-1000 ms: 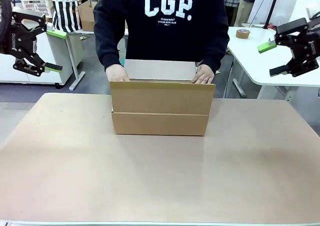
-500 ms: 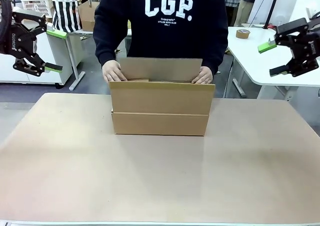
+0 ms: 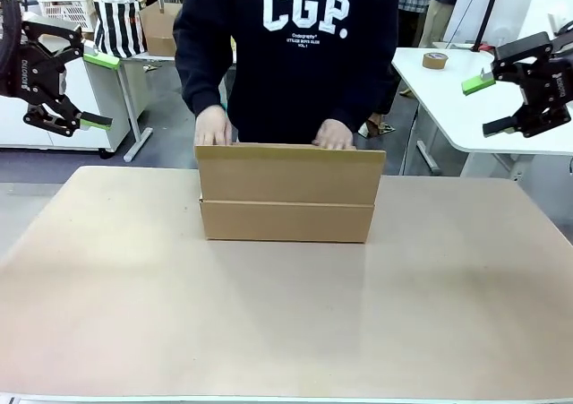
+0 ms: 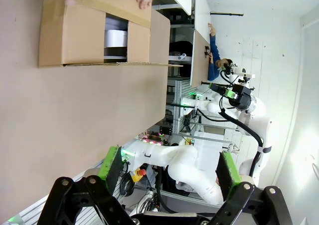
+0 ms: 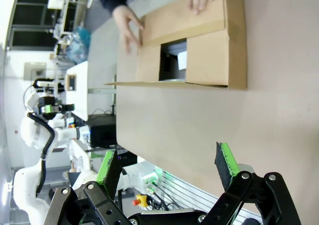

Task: Pack the gift set into the box.
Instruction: Press and hold the closed box until the human finishes sealing it.

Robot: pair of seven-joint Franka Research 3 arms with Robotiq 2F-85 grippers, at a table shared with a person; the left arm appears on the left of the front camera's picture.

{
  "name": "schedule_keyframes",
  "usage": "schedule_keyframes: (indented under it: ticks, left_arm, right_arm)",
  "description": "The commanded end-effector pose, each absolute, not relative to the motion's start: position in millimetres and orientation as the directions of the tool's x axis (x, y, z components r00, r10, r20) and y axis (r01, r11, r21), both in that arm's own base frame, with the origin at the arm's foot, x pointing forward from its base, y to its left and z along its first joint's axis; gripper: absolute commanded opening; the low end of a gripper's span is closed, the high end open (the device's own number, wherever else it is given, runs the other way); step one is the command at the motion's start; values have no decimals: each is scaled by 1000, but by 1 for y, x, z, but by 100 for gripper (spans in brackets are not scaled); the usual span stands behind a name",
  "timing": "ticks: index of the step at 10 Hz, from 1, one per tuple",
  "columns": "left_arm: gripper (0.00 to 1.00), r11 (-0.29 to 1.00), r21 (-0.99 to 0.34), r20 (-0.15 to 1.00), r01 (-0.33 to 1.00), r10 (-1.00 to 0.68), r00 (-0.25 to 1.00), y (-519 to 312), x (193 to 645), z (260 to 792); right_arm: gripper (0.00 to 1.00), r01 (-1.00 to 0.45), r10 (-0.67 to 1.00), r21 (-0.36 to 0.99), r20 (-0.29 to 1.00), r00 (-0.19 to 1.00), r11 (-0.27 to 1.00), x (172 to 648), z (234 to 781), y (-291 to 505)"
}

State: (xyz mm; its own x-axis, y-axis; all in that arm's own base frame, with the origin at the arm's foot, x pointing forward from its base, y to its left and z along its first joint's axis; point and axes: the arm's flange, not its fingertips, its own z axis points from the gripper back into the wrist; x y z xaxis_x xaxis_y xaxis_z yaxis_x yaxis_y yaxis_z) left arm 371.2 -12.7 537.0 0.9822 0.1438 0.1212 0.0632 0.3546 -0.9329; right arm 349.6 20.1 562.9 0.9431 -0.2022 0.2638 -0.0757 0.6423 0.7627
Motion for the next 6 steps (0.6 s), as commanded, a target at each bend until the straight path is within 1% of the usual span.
schedule_keyframes:
  ticks: [1,6]
  left_arm:
    - [100,355,-933,109,54,136,985,-10,370,540]
    - [100,355,-933,109,54,136,985,-10,370,540]
  right_arm:
    - [100,-60,-203,756,250,947,652,349,569,19]
    - [100,-60,-203,756,250,947,652,349,569,19]
